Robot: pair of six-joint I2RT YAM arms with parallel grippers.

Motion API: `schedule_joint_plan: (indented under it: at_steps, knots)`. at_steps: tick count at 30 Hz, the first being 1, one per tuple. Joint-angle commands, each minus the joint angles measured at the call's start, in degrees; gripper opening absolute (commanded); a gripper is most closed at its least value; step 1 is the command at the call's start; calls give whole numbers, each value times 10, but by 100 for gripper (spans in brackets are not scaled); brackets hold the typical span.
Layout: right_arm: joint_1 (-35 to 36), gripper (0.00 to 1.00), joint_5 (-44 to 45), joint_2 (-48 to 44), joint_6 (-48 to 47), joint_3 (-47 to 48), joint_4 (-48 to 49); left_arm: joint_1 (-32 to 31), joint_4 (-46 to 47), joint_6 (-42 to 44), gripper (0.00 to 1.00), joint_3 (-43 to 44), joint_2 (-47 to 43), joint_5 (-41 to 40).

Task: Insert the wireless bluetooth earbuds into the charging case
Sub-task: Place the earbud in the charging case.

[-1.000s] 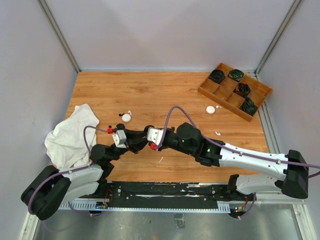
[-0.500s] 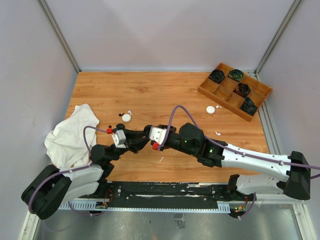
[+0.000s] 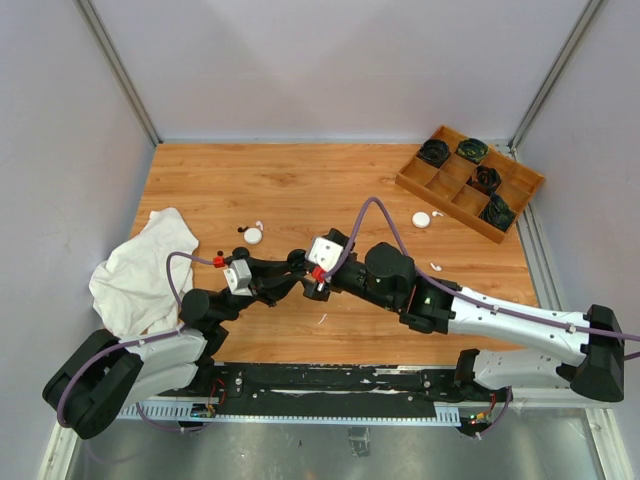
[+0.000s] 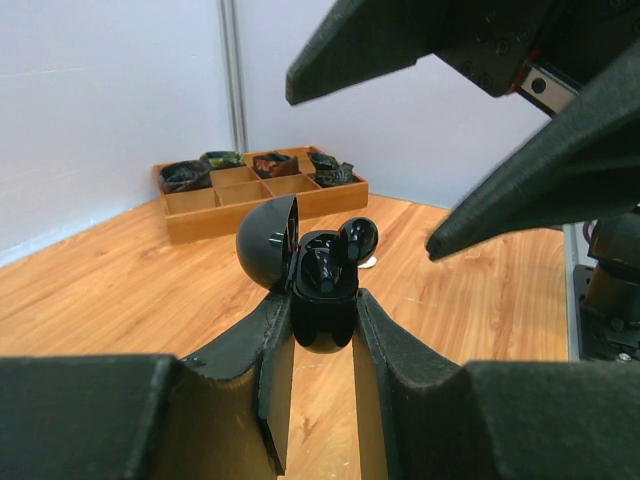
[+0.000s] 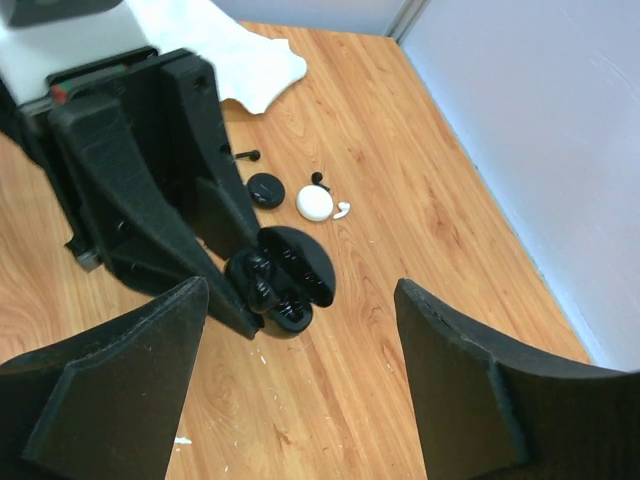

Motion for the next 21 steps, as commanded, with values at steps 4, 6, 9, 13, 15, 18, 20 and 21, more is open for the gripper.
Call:
schedule_joint_plan:
  at_steps: [4,6,9,13,15,18,20,21]
  knots:
    - [8,81,96,35,103,50,29,2,20,8,0,-1,-1,-13]
    - [8,83,111,44,117,59,30,2,18,10,0,-1,-2,-14]
    - [8,84,134,56,131,71,21,2,17,10,0,-1,-2,-14]
    - [8,84,157,63,134,75,8,2,16,11,0,-1,-3,-14]
    - [8,84,161,61,134,73,2,2,16,11,0,-1,-3,-15]
    - [7,85,163,58,130,72,-11,2,15,11,0,-1,-3,-15]
    - [8,85,161,54,128,71,-22,2,15,10,0,-1,-3,-16]
    - [8,85,161,52,128,70,-27,2,14,11,0,-1,-3,-16]
